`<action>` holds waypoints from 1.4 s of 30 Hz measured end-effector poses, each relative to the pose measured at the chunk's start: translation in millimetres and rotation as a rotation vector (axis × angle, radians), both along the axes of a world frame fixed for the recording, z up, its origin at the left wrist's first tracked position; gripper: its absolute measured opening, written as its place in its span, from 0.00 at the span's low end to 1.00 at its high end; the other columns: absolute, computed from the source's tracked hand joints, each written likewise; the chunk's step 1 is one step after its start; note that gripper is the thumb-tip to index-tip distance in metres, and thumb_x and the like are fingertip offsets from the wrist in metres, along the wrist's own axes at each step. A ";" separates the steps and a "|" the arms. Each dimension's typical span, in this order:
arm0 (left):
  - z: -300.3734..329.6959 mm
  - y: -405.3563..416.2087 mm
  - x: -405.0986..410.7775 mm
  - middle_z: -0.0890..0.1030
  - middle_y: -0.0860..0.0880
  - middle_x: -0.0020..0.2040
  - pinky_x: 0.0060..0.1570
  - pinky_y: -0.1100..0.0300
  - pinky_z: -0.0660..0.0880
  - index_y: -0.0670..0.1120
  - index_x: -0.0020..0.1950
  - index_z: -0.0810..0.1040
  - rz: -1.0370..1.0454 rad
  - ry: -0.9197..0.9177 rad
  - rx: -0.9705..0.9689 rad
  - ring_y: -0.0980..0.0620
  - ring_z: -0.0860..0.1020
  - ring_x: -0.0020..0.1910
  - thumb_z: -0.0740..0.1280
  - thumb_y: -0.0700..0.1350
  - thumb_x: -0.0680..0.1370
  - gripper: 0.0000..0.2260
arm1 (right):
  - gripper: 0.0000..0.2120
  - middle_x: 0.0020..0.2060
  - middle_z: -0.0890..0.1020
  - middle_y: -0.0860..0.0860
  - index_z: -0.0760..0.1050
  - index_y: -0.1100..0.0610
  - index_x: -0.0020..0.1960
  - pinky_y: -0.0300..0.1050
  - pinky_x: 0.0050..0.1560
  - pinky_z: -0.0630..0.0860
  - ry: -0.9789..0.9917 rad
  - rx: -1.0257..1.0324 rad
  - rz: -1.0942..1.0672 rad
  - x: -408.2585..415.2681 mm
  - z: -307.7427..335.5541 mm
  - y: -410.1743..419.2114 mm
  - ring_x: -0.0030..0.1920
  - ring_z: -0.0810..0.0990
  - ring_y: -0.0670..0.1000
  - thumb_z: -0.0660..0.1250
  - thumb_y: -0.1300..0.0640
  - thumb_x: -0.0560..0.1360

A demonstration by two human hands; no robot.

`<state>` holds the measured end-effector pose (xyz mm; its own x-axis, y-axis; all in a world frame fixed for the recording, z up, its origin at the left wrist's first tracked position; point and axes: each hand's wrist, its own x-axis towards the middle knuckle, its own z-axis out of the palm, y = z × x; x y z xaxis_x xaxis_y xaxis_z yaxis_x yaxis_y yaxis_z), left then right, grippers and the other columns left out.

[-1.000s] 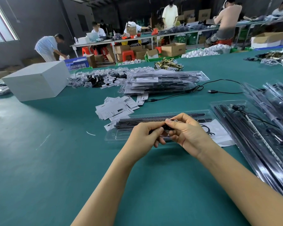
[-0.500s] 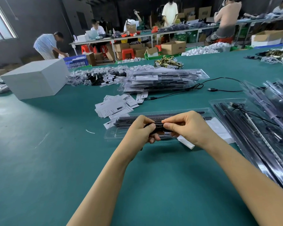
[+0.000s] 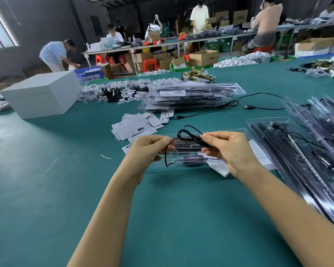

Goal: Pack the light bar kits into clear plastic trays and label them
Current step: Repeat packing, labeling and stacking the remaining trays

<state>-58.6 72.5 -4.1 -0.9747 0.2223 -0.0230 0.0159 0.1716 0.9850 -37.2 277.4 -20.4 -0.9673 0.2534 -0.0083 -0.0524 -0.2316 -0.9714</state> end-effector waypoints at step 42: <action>-17.4 30.6 5.3 0.83 0.43 0.43 0.46 0.59 0.78 0.45 0.47 0.74 0.155 0.123 0.360 0.51 0.81 0.41 0.62 0.38 0.81 0.05 | 0.02 0.31 0.82 0.55 0.79 0.65 0.43 0.36 0.28 0.77 -0.211 -0.519 0.166 9.3 -13.5 -41.8 0.29 0.81 0.49 0.69 0.66 0.73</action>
<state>-53.2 103.1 -21.4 -0.9879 0.0455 0.1484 0.1384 -0.1745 0.9749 -27.9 235.6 -33.9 -0.9578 0.0097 -0.2874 0.2074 -0.6688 -0.7139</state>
